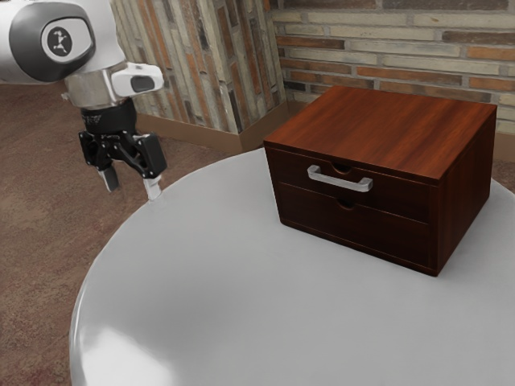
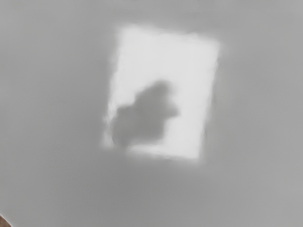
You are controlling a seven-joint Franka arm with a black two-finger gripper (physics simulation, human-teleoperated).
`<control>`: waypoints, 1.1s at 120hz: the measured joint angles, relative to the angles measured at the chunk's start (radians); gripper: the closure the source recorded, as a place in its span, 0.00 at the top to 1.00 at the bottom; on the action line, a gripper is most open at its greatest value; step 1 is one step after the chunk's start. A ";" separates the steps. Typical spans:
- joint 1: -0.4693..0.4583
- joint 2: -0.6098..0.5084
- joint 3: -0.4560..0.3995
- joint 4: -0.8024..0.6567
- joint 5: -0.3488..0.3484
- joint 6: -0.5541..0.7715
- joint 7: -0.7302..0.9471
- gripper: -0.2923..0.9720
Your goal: Pull the drawer handle with one arm to open the drawer
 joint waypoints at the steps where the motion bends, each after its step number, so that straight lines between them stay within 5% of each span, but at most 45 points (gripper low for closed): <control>1: 0.005 0.000 0.000 0.000 -0.001 0.008 0.001 0.77; 21: 0.025 0.004 0.015 0.003 -0.028 0.117 0.024 0.77; 34: 0.010 -0.044 -0.036 0.258 0.007 0.111 0.065 0.77; 46: -0.030 -0.109 -0.106 0.324 0.019 0.097 0.198 0.77; 86: -0.048 -0.071 -0.196 0.324 0.007 0.073 0.783 0.77; 132: -0.159 0.015 -0.237 0.190 0.005 0.189 1.136 0.77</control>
